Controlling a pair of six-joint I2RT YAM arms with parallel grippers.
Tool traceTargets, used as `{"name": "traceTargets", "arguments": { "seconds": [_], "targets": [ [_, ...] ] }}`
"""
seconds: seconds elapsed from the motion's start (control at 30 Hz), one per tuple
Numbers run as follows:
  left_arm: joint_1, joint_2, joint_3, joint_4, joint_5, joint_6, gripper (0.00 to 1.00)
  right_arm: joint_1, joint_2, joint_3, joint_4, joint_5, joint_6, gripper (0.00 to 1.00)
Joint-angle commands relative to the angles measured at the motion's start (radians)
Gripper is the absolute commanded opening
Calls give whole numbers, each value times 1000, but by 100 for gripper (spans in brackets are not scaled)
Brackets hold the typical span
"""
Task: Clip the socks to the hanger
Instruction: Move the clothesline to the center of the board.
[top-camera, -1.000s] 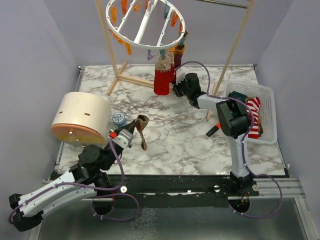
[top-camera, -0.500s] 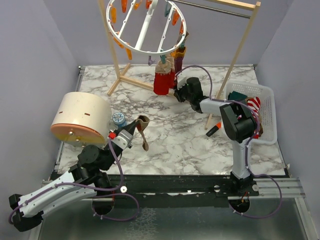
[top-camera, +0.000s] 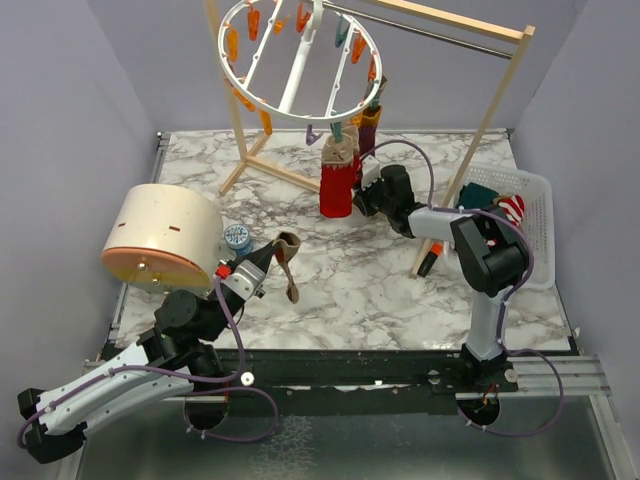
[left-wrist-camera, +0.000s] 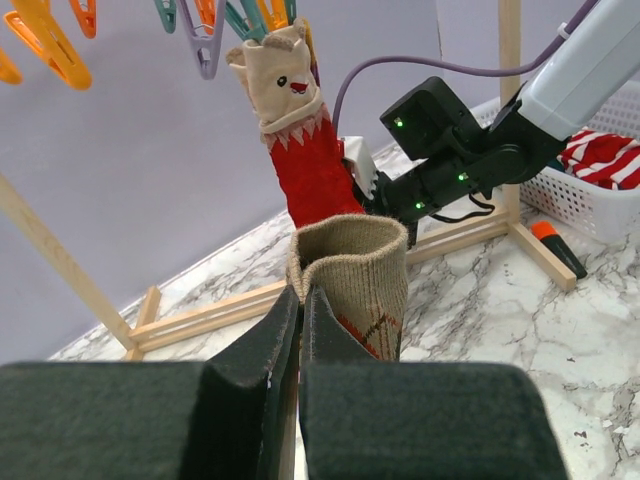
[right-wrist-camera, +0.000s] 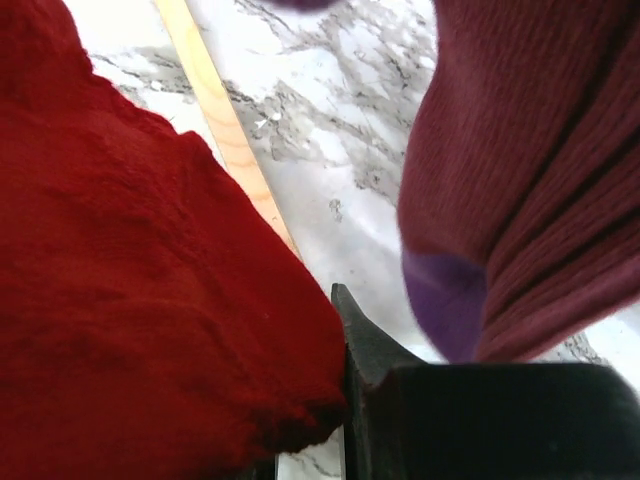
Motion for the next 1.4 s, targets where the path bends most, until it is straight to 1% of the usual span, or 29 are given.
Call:
{"name": "traceTargets", "arguments": {
  "seconds": [0.0,0.23,0.3,0.37,0.43,0.6,0.67,0.8,0.93,1.2,1.37],
  "targets": [
    [6,-6,4,10,29,-15,0,2,-16,-76,-124,-9,51,4],
    [7,-9,4,7,28,-16,0,3,-43,-93,-131,-12,62,4],
    [7,-11,4,6,28,-17,0,4,-54,-86,-139,-17,66,5],
    [7,-11,2,6,28,-16,0,4,-78,-85,-137,-25,83,10],
    [7,-11,2,7,28,-17,0,4,-103,-70,-141,-34,106,17],
    [7,-9,3,3,28,-17,0,4,-186,-53,-134,-42,178,40],
    [7,-8,5,1,27,-19,0,4,-224,-55,-128,-41,201,46],
    [7,-1,4,-1,25,-20,0,5,-306,-80,-108,-40,269,54],
    [7,11,5,-1,21,-20,0,11,-396,-106,-113,-47,309,56],
    [7,40,6,1,16,-21,0,41,-597,-197,-123,-57,379,56],
    [8,54,8,-3,12,-23,0,50,-711,-224,-194,-54,382,56]
  ]
}}
